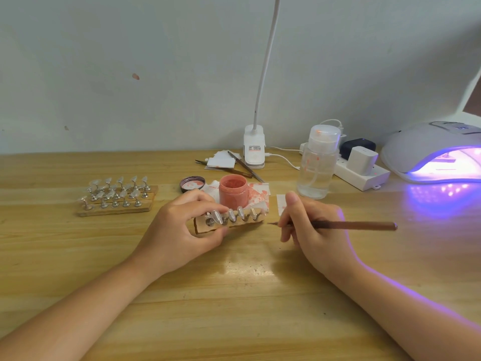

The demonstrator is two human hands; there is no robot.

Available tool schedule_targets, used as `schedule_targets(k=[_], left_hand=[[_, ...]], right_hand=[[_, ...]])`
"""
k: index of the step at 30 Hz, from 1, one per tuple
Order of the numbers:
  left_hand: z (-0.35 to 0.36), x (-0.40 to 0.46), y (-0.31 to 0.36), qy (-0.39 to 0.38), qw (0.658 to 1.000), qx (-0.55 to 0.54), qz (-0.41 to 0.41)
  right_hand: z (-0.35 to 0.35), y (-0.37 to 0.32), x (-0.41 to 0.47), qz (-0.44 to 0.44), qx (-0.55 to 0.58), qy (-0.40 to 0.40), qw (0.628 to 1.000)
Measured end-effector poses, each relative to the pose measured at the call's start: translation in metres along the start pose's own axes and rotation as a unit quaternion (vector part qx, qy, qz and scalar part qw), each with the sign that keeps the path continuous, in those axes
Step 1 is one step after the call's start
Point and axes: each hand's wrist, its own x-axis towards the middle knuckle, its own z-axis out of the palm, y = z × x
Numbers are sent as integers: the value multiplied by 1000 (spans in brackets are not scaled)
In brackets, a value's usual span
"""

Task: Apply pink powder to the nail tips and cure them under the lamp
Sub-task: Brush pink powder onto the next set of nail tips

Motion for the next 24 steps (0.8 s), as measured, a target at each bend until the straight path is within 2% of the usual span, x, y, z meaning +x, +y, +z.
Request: schedule_targets(k=[3, 6, 10, 14, 18, 24], left_hand=[[0, 0, -1, -1, 1000, 1, 1], [0, 0, -1, -3, 1000, 3, 7], [0, 0, 0, -3, 1000, 10, 12], [-1, 0, -1, -16, 1000, 18, 14], [-1, 0, -1, -24, 999, 20, 10], [-2, 1, -2, -29, 999, 23, -3]], right_hand=[[2, 1, 2, -6, -29, -15, 999], [2, 0, 0, 9, -12, -8, 1000], [1, -1, 2, -23, -22, -3, 999], [2, -1, 2, 11, -11, -6, 1000], [1, -4, 1, -8, -13, -5, 1000], [0, -7, 0, 19, -31, -25, 999]])
